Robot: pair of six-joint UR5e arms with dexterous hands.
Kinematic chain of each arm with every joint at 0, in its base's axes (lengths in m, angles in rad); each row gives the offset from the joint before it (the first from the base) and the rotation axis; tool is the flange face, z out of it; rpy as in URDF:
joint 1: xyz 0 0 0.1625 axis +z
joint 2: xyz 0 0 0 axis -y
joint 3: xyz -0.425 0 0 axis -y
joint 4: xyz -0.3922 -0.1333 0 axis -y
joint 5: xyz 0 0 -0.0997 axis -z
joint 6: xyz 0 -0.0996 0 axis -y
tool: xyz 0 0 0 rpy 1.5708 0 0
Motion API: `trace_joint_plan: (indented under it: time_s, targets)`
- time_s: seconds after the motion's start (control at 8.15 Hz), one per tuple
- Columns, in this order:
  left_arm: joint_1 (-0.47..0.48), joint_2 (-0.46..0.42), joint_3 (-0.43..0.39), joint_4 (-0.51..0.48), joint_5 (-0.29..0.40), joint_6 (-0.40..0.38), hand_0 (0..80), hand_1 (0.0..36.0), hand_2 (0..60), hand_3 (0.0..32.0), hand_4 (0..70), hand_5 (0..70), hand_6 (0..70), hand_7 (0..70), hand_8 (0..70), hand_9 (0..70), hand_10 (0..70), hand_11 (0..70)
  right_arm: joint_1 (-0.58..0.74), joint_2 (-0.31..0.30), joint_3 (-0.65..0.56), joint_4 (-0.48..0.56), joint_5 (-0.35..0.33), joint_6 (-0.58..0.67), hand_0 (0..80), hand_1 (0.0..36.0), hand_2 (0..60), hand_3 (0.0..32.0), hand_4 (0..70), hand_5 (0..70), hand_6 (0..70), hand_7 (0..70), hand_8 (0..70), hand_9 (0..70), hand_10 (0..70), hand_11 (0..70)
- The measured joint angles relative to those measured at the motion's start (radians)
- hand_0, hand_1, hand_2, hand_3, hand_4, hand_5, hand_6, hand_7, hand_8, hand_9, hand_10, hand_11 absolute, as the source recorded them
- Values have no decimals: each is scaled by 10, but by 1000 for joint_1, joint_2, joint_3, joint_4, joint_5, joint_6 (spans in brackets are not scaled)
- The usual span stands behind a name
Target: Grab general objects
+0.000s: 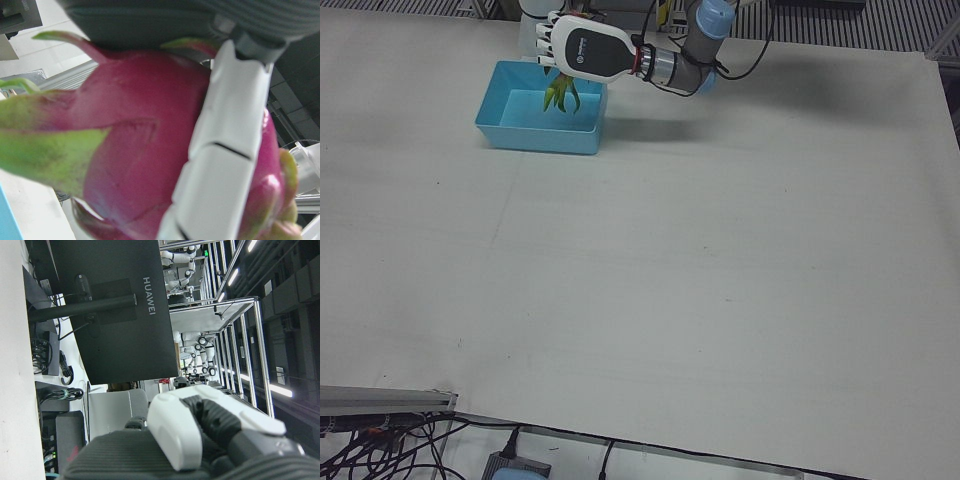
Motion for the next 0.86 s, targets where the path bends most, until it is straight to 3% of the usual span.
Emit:
trace_joint_plan:
  time_s: [0.12,0.25,0.37,0.49,0.61,0.86]
  targets:
    - [26,-15,4,-2,-2,2,749,151,0,0,700,0,384,317,272,353,417,589,0,0,-1,1,0,0,0,0,0,0,0,0,0,0,0,0,0,0]
    - [47,-35,15,-3,-2,2,631,143,0,0,578,0,176,117,44,49,217,329,0,0,0,0,0,0,0,0,0,0,0,0,0,0,0,0,0,0]
    - [57,-50,24,-3,-2,2,652,185,0,0,228,0,63,42,3,0,52,100,0,0,0,0,0,0,0,0,0,0,0,0,0,0,0,0,0,0]
    - [62,-58,29,-4,-2,2,690,212,0,0,119,0,0,0,0,0,0,0,0,0,0,0,0,0,0,0,0,0,0,0,0,0,0,0,0,0]
    - [64,-61,31,-5,-2,1,747,228,0,0,104,0,0,0,0,0,0,0,0,0,0,0,0,0,0,0,0,0,0,0,0,0,0,0,0,0]
    - [64,-63,33,-5,-3,0,762,239,0,0,56,0,0,0,0,0,0,0,0,0,0,0,0,0,0,0,0,0,0,0,0,0,0,0,0,0]
